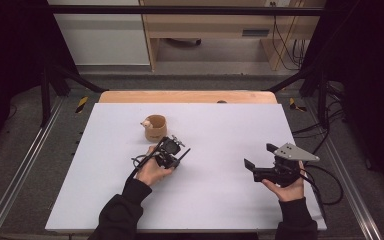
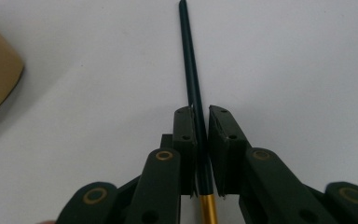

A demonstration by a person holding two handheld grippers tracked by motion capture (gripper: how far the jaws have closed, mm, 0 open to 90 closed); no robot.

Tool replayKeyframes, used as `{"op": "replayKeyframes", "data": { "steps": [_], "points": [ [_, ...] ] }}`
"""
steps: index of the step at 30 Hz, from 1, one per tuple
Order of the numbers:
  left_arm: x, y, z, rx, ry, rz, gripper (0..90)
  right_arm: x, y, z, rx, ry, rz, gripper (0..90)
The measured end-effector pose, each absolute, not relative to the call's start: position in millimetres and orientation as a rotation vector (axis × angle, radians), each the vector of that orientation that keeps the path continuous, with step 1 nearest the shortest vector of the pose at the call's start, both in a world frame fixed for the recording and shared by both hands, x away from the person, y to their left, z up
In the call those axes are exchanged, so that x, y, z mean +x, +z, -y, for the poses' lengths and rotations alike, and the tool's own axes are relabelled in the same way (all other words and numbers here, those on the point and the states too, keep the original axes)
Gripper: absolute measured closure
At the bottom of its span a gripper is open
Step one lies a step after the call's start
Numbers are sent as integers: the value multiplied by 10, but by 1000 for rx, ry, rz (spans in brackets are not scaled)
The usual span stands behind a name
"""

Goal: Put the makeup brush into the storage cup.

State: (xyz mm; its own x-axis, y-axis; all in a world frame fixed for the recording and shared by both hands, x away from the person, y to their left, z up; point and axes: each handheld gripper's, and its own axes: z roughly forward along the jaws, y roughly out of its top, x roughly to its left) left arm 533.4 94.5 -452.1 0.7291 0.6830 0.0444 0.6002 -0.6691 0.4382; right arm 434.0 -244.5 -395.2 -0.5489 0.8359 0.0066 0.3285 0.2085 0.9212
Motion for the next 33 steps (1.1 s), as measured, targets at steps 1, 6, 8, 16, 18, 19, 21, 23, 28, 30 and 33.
{"op": "replayKeyframes", "data": {
  "steps": [1,6,8,16,18,19,21,23,28,30,33],
  "points": [
    [5335,-4523,-947,2532,286,-991,808,4340,-3954,2440,1080,1320,-1984,61],
    [5338,-4523,-948,2521,274,-1014,822,4343,-3959,2435,1080,1318,-1985,61],
    [5338,-4523,-947,2523,274,-1014,826,4343,-3959,2434,1081,1318,-1985,61],
    [5342,-4522,-953,2526,270,-999,829,4343,-3959,2434,1079,1318,-1986,61],
    [5343,-4522,-955,2530,270,-991,829,4346,-3962,2432,1078,1316,-1987,61],
    [5342,-4521,-955,2533,272,-984,829,4345,-3963,2429,1083,1316,-1988,61],
    [5340,-4522,-954,2534,279,-978,830,4346,-3964,2428,1083,1316,-1988,60],
    [5332,-4519,-950,2530,288,-974,830,4345,-3964,2429,1082,1315,-1988,61],
    [5312,-4456,-988,2505,301,-963,830,4346,-3963,2430,1078,1316,-1987,61],
    [5291,-4414,-1008,2497,301,-953,830,4345,-3963,2429,1078,1317,-1988,61],
    [5255,-4361,-1031,2480,301,-938,830,4344,-3963,2427,1078,1318,-1989,61]
  ]
}}
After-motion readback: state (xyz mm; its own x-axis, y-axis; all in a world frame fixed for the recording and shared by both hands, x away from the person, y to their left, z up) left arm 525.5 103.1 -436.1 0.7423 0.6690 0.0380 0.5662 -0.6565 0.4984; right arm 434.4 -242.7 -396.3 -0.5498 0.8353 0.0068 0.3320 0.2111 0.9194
